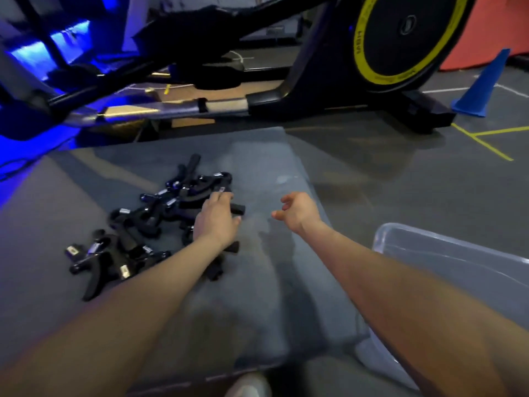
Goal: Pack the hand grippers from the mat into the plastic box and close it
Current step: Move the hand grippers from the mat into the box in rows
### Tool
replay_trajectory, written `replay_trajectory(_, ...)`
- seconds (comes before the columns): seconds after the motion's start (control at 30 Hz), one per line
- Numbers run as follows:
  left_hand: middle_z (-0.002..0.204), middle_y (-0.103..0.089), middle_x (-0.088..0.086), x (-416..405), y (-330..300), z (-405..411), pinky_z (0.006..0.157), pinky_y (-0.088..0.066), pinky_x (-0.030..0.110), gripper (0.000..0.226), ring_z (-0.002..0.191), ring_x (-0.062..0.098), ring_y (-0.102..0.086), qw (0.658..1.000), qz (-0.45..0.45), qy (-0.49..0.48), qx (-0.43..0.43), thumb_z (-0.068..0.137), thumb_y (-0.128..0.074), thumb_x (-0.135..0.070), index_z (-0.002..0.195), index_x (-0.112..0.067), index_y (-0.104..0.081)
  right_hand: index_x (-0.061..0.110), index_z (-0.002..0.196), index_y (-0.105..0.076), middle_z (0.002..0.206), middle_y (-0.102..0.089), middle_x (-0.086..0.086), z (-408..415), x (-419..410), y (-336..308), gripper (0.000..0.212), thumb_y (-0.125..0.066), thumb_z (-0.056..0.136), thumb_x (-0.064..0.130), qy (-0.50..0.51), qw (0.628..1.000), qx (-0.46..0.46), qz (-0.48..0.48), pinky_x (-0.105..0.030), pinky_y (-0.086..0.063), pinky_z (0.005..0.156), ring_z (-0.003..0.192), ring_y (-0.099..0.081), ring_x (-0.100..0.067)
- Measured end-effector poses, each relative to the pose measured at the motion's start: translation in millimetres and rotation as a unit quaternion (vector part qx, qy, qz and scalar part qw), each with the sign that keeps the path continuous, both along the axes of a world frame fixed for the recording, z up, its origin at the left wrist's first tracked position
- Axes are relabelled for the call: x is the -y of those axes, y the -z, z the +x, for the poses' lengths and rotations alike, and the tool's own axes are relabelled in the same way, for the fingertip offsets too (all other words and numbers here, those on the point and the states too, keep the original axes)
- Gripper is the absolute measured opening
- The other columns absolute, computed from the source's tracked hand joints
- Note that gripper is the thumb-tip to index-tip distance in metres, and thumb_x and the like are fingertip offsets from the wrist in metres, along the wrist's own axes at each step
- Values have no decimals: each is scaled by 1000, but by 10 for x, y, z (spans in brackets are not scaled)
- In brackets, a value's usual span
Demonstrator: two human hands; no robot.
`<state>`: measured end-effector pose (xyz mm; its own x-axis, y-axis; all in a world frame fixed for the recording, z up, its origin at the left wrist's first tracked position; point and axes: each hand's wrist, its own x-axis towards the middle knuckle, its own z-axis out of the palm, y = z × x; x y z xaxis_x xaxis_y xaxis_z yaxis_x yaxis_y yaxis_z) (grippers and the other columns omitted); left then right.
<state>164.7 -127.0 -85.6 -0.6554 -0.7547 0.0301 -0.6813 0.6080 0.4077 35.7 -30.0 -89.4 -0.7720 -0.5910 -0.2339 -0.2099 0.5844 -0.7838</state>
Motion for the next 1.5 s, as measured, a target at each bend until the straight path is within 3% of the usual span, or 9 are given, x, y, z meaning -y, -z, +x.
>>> replay_trajectory(0.13,140,-38,7,386,132,306,106,-38,41,54,132,27,-36,999,16,-44,11,87,-60,-21,136,-15,-40,1,121,-56,97,-48,-5,208,445,125,48,-74,77,10,-29,999,23,-13,-39,-44,104,93,-49,-20)
replay_trajectory(0.23,137,-40,8,648,222,410,106,-38,40,54,131,28,-37,998,14,-63,6,85,-62,-17,135,-14,-42,1,121,-57,97,-51,-4,302,685,218,46,-73,79,12,-48,998,26,-13,-35,-43,103,109,-58,-28)
replay_trajectory(0.37,136,-41,5,848,390,417,105,-38,40,52,129,26,-37,999,11,-43,19,86,-62,-15,135,-15,-44,2,117,-59,109,-64,-13,371,869,333,41,-72,79,12,-59,997,41,-13,-32,-43,96,104,-60,-26)
replay_trajectory(0.63,140,-41,-2,955,582,353,105,-36,37,51,130,23,-34,999,-1,9,39,90,-58,-19,138,-22,-42,1,120,-56,93,-54,-4,317,984,491,45,-72,79,11,-61,996,67,-18,-30,-43,97,90,-54,-19)
replay_trajectory(0.9,126,-52,2,936,494,323,93,-43,40,41,118,26,-43,998,-32,12,59,83,-65,-14,122,-16,-54,0,112,-59,78,-56,-2,270,928,515,38,-73,78,9,-39,994,93,-47,-28,-44,87,85,-53,-16)
replay_trajectory(1.03,121,-54,8,914,359,329,93,-42,39,36,113,29,-48,999,-42,18,12,84,-64,-16,119,-12,-56,0,110,-60,63,-47,6,245,869,483,37,-74,77,8,-27,992,110,-64,-28,-45,86,82,-52,-16)
replay_trajectory(1.23,120,-56,8,689,8,258,89,-37,23,38,109,25,-55,990,-25,29,-134,83,-65,-14,120,-8,-57,9,87,-60,82,-58,-9,239,741,313,9,-66,85,15,10,980,167,-108,-32,-46,76,78,-54,-20)
replay_trajectory(1.33,115,-58,9,534,-126,158,85,-34,12,37,101,18,-56,980,-17,55,-190,82,-67,-15,116,-6,-59,10,77,-51,70,-54,-7,230,647,140,19,-55,93,19,42,951,268,-145,-24,-47,57,58,-49,-15)
replay_trajectory(1.5,103,-59,7,166,-218,-81,74,-34,-4,30,91,13,-55,964,16,112,-240,80,-69,-11,109,-7,-62,2,77,-48,69,-53,-15,123,446,-62,33,-45,98,28,77,899,394,-178,-25,-50,47,54,-52,-19)
